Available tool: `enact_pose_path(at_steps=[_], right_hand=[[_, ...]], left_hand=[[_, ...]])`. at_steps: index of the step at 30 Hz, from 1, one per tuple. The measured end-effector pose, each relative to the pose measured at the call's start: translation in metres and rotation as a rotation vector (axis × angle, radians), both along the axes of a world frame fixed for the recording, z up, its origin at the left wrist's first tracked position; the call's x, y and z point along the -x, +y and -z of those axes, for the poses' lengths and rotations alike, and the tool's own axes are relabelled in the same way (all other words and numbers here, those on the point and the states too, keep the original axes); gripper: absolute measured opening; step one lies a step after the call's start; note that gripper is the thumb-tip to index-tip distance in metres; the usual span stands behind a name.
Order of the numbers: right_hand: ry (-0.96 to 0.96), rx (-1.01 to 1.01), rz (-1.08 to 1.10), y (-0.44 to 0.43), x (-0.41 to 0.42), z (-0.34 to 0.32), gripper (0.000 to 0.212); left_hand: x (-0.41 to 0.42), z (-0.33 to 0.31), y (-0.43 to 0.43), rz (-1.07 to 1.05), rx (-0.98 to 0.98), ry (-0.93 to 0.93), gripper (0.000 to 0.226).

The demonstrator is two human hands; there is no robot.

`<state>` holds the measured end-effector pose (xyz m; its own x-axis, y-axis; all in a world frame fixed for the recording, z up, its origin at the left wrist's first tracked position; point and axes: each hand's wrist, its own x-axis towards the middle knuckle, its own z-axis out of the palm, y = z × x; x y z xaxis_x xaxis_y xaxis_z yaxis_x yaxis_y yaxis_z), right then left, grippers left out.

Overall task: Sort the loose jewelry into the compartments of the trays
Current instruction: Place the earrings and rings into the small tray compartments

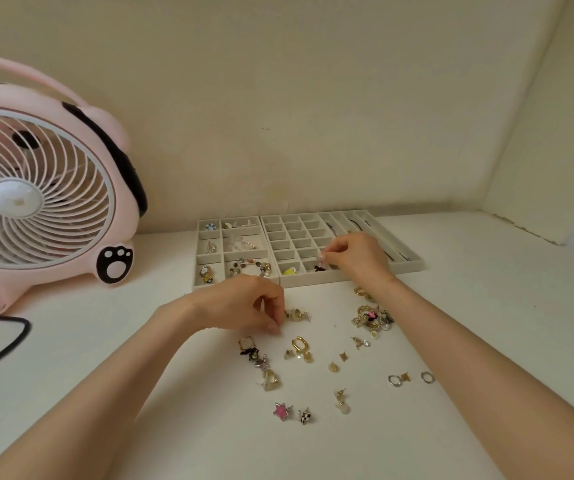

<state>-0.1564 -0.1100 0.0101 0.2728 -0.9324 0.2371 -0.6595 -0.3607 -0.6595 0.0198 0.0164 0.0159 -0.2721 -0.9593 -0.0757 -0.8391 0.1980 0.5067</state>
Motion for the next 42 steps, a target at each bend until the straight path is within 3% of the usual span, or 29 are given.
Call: enact_pose_path(at_steps=[4,11,17,25,36,42], right_hand=[[0.102,-0.037,-0.043,0.002,0.029,-0.01,0.005],[0.224,-0.245,-0.403,0.029,0.089,-0.028,0.015],[0.322,-0.146,-0.341,0.029,0.091,-0.009,0.02],[0.463,-0.063,-0.339,0.028,0.084,-0.011,0.01],[0.189,-0.124,-0.338,0.023,0.086,-0.006,0.006],[0.133,-0.046,-0.258,0.023,0.08,-0.007,0.008]], left_hand=[[-0.001,0.003,-0.002,0.004,0.019,-0.009,0.009],[-0.001,0.005,-0.004,0.001,0.098,0.006,0.006],[-0.004,0.007,-0.006,-0.018,0.138,0.053,0.01],[-0.004,0.011,-0.007,-0.07,0.201,0.059,0.014],[-0.004,0.011,-0.009,-0.123,0.282,0.065,0.015],[-0.003,0.011,-0.009,-0.119,0.286,0.076,0.015]])
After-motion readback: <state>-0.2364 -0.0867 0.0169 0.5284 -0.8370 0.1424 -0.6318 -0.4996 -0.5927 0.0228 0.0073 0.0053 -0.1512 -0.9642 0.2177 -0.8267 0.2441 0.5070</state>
